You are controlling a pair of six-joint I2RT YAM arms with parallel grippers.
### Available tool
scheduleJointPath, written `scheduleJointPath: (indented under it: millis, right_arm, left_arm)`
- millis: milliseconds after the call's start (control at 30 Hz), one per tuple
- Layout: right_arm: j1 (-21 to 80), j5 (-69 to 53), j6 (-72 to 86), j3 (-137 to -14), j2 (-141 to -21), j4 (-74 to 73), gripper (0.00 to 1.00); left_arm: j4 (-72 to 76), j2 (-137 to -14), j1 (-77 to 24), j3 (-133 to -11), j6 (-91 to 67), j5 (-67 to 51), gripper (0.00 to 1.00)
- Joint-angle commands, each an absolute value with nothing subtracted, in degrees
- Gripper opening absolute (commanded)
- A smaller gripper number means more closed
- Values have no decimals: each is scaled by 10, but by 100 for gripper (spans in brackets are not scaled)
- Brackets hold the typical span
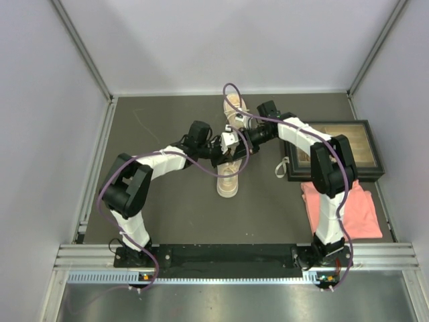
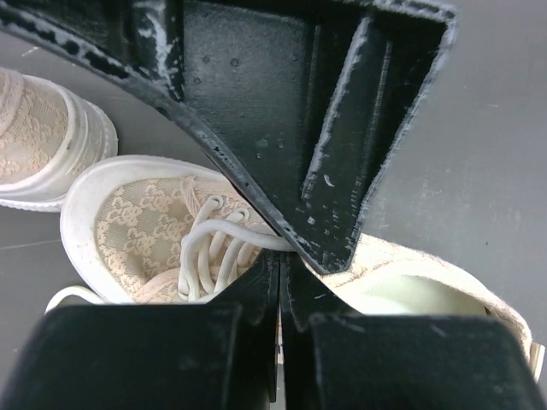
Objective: Tie the shoes
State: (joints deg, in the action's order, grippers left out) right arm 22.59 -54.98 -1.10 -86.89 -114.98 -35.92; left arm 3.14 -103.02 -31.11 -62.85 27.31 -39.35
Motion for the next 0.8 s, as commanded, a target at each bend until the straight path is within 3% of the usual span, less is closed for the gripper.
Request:
scheduleJointPath:
  millis: [0, 100, 233, 467, 767]
  right_arm:
    - [216, -573, -14, -870, -1105, -348, 29]
    - [201, -577, -4, -867, -1102, -349, 36]
    - [171, -581, 47, -857, -1102, -323, 36]
    - [156, -520, 94, -853, -1127, -309, 21]
    - [157, -566, 164, -851, -1169, -274, 18]
  left_arm:
    - [96, -1021, -310, -609, 253, -429, 0]
    - [116, -1025, -309, -602, 240, -430, 0]
    - [127, -1031, -308, -599, 229, -430, 0]
    - [137, -1036, -305, -599, 222, -435, 0]
    - [134, -1036, -303, -599, 226, -437, 0]
